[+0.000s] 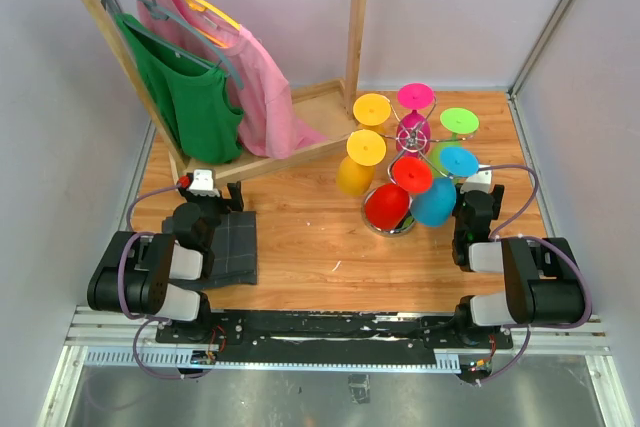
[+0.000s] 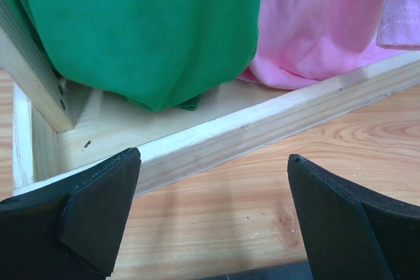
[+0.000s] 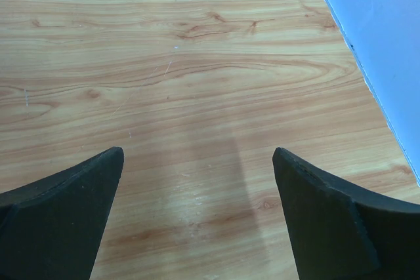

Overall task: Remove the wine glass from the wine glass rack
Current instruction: Pick up the wine glass from the wine rack.

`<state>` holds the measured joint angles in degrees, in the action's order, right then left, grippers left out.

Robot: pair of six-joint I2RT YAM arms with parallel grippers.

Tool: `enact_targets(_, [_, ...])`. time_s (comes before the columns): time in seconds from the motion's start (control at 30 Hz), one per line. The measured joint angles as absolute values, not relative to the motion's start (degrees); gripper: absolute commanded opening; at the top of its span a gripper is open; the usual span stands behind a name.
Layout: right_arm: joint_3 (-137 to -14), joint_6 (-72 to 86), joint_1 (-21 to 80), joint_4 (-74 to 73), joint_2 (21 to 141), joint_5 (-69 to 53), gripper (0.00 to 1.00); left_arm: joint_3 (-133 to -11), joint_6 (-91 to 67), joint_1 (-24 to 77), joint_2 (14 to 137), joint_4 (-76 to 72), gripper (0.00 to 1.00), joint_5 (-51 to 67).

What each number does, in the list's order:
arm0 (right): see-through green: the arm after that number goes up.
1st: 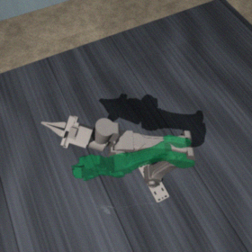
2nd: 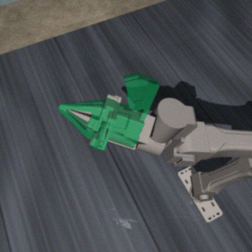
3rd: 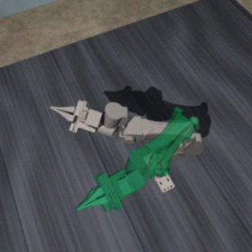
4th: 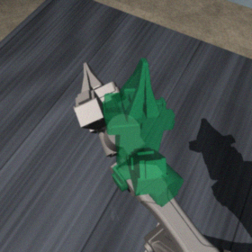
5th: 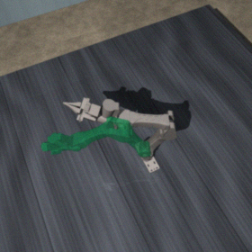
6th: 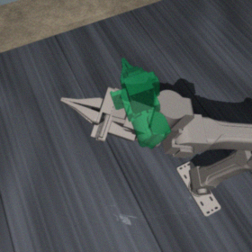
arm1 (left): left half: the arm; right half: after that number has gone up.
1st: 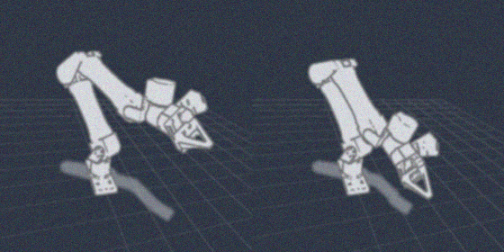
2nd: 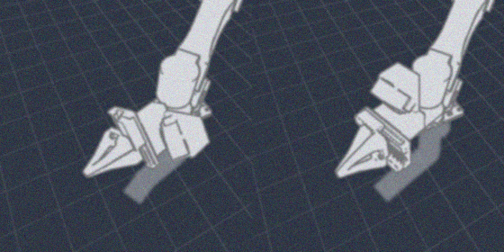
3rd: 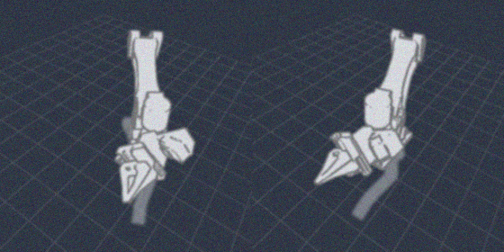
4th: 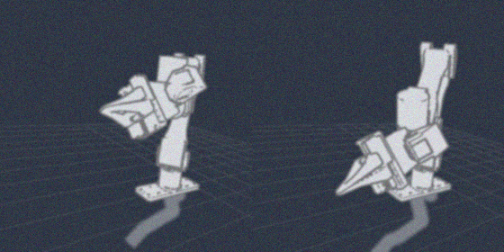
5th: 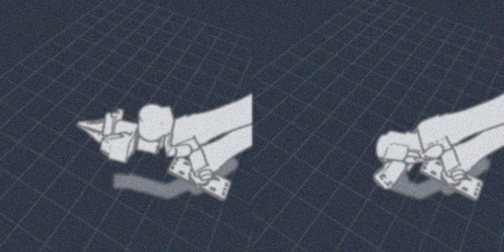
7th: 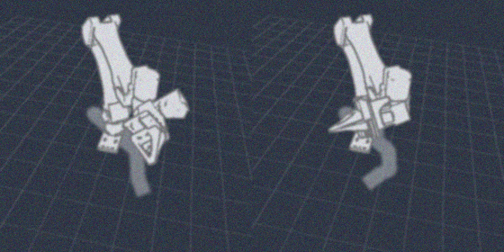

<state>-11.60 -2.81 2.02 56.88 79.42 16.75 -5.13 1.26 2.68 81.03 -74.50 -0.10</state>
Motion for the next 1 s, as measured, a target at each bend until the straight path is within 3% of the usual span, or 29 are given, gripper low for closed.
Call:
enact_targets(0.73, [-11.6, -2.8, 2.0, 56.9, 79.4, 16.8, 0.98, -5.2, 1.3, 2.7, 80.8, -74.1, 0.99, 0.4])
enact_targets(1.0, [-11.1, -2.5, 2.0, 57.5, 78.8, 17.7, 0.98, -6.6, 1.7, 2.7, 74.5, -67.0, 0.99, 2.3])
